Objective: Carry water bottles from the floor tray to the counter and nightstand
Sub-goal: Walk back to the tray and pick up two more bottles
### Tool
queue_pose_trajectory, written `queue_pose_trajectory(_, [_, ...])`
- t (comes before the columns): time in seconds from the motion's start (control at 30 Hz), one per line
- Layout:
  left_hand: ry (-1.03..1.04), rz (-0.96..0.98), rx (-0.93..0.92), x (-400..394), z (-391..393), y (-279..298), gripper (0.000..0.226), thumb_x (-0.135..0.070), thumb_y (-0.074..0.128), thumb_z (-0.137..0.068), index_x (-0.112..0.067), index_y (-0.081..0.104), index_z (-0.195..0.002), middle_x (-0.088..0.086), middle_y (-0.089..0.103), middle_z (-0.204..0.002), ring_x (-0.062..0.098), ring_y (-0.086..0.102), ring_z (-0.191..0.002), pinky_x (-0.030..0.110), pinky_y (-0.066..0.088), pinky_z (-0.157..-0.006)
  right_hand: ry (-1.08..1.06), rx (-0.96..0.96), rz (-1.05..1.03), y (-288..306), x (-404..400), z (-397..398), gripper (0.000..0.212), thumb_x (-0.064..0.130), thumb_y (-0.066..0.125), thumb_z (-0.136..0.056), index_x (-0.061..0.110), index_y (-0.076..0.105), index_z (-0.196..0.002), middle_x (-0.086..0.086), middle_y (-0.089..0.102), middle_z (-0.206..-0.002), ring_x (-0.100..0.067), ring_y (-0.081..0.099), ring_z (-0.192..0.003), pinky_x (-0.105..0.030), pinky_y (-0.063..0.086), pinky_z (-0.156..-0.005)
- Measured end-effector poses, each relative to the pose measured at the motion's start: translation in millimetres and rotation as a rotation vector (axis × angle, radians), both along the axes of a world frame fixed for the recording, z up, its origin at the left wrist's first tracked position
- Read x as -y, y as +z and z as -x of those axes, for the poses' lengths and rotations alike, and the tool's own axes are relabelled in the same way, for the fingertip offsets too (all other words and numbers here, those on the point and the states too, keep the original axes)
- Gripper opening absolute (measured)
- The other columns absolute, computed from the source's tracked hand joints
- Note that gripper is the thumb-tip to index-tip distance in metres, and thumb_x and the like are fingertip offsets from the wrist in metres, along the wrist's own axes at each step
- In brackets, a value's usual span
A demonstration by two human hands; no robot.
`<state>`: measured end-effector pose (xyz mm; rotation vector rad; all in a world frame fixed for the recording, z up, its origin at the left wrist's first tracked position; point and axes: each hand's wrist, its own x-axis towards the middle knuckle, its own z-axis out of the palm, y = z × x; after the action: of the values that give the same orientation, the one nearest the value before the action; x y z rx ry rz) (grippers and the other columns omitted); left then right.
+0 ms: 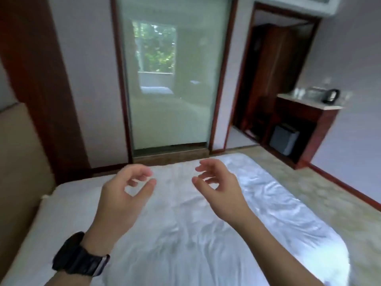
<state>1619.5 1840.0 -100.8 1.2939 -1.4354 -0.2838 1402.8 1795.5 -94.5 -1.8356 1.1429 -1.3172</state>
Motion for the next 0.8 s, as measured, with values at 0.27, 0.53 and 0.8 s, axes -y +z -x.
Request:
queue_pose_trajectory(0.27, [-0.734, -0.053, -0.041, 71.0, 365.7, 16.4, 0.012, -0.031, 0.070, -0.083, -0.028, 0.070, -0.094, -0.023, 0.069, -0.096, -0.001, 0.063, -0.090, 0.004, 0.044, -0.076, -0.698, 0.003, 0.017, 0.3, -68.5, 348.9, 0.038, 0.026, 0.074, -0.083, 0.027, 0.058, -0.117, 0.012, 0.070, -0.102, -0.007, 0.067, -0.089, -0.025, 0.054, -0.079])
queue_pose_trajectory(0.53, [-1.076, -0.095, -0.060, 93.6, 663.3, 0.7, 0.034, -0.055, 0.059, -0.071, -0.032, 0.069, -0.094, -0.019, 0.070, -0.096, 0.004, 0.064, -0.092, 0.008, 0.047, -0.076, -1.030, -0.024, 0.017, -12.4, -112.1, 609.4, 0.036, 0.033, 0.071, -0.082, 0.031, 0.056, -0.115, 0.015, 0.068, -0.102, -0.007, 0.066, -0.089, -0.031, 0.055, -0.079])
queue_pose_trajectory(0.8, [-1.237, -0.066, -0.016, 134.1, 864.1, 13.9, 0.040, -0.053, 0.059, -0.073, -0.023, 0.070, -0.098, -0.018, 0.070, -0.099, 0.000, 0.064, -0.093, 0.007, 0.046, -0.077, -1.141, -0.015, 0.020, 1.8, -94.1, 785.6, 0.033, 0.030, 0.071, -0.083, 0.035, 0.056, -0.112, 0.016, 0.069, -0.102, -0.006, 0.066, -0.090, -0.032, 0.056, -0.080])
